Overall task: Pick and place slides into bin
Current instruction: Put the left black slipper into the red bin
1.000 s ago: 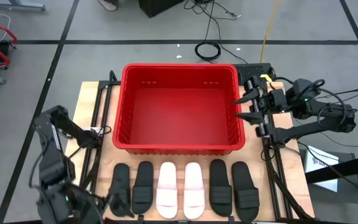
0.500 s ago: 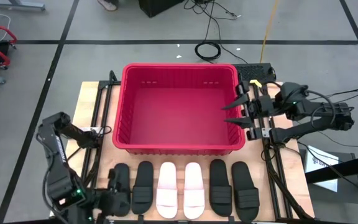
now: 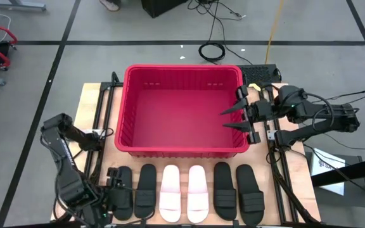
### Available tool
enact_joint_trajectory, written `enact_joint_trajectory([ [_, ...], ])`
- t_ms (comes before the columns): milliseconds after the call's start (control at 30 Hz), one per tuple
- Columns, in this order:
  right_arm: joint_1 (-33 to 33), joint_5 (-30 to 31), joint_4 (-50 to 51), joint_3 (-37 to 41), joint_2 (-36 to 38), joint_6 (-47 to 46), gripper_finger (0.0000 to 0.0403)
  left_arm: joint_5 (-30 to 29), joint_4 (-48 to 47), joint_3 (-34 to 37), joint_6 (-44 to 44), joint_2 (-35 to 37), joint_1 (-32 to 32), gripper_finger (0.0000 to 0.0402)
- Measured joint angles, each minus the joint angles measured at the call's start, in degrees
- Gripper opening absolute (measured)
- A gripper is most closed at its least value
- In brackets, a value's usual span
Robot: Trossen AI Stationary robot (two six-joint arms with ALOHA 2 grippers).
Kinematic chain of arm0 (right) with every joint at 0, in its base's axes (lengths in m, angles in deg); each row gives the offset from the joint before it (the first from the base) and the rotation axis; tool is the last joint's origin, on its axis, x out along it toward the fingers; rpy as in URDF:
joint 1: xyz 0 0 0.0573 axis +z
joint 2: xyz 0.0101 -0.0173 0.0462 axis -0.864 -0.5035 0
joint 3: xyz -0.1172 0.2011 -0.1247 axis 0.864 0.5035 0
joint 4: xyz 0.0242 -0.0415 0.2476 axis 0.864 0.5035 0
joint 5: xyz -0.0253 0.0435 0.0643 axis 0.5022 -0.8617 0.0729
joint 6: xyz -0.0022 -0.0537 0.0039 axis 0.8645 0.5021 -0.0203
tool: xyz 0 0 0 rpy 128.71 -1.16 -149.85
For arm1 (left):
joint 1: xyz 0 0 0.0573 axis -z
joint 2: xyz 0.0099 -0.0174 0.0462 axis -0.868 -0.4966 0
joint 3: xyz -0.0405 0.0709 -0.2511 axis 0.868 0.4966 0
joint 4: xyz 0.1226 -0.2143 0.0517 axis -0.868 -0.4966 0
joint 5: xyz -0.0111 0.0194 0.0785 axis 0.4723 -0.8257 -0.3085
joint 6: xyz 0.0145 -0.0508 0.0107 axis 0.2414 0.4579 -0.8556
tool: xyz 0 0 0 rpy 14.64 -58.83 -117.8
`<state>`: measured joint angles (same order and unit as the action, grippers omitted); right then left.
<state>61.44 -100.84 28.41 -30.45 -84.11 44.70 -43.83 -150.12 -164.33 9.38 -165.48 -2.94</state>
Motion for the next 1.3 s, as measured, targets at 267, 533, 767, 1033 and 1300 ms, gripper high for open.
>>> enact_joint_trajectory([
  [267, 0.0, 0.0, 0.1, 0.0, -1.2, 0.0, 0.0153, 5.8, 7.6, 12.8, 0.1, 4.3, -1.6, 0.0179],
  [533, 0.0, 0.0, 0.6, 0.0, -1.2, 0.0, 0.0153, 10.3, 26.4, 32.3, 4.5, 21.7, -2.2, 0.0179],
  [767, 0.0, -0.1, 3.1, 0.0, -1.5, 0.2, 0.0153, 11.6, 43.9, 49.3, 10.7, 31.0, -2.3, 0.0179],
  [1033, 0.0, -0.1, 3.6, 0.0, -2.3, 0.1, 0.0153, 15.0, 56.4, 58.0, 14.7, 30.8, -2.2, 0.0179],
  [1300, 0.0, 0.0, 4.2, 1.4, -2.7, 0.0, 0.0153, 16.8, 65.3, 65.3, 18.4, 30.7, -2.2, 0.0179],
])
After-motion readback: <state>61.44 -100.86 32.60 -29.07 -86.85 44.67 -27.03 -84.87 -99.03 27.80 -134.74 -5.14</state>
